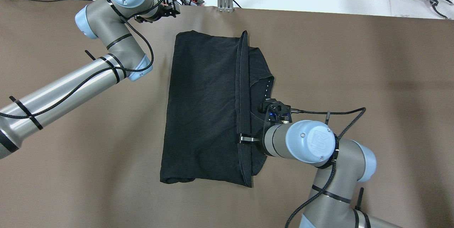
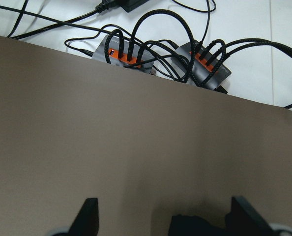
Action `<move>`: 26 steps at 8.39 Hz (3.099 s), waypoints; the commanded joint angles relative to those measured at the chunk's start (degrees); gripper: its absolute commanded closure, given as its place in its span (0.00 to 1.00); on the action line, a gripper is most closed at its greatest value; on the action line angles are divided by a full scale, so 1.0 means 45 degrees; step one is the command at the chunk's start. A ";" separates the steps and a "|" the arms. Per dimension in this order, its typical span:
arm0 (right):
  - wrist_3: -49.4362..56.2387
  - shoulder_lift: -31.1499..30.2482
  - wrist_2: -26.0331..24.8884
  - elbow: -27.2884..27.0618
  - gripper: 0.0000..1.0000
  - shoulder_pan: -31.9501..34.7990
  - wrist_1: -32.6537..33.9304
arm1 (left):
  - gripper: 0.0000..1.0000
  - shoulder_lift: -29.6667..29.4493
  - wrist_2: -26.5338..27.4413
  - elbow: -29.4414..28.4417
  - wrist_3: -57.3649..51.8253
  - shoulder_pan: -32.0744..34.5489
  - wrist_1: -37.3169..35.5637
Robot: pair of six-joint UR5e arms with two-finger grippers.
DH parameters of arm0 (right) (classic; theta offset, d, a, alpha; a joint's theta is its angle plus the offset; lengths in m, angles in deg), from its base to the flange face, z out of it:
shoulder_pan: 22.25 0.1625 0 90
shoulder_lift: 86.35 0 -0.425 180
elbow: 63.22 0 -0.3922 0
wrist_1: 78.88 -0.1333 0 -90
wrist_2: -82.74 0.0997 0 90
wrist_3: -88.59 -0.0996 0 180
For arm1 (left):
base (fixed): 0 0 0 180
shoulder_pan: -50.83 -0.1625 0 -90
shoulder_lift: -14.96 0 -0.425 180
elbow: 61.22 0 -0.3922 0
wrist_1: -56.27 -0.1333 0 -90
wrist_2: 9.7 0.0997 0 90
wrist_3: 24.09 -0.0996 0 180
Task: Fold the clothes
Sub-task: 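Lift the left gripper away while the right gripper moves to the shirt's side edge, then grasp the shirt's side edge with the right gripper near the robot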
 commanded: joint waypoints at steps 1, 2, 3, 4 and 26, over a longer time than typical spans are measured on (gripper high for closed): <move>0.3097 0.1675 -0.0063 0.0267 0.57 -0.0343 0.3353 | 0.05 0.0354 0.0094 0.0695 0.0113 -0.0014 -0.0272; 0.3879 0.2046 -0.0141 0.0306 0.58 -0.0363 0.4233 | 0.05 0.0392 0.0114 0.0695 0.0113 -0.0034 -0.0272; 0.4699 0.2552 -0.0625 0.0654 0.58 -0.0615 0.5325 | 0.05 0.0451 0.0114 0.0695 0.0132 -0.0034 -0.0252; 0.5520 0.2983 -0.1268 0.1238 0.57 -0.0984 0.5684 | 0.05 0.0509 0.0133 0.0850 0.0132 -0.0034 -0.0272; 0.6309 0.0114 -0.1256 -0.1022 0.05 -0.1614 0.6000 | 0.05 0.0686 0.1130 0.0930 0.0640 -0.0600 -0.0272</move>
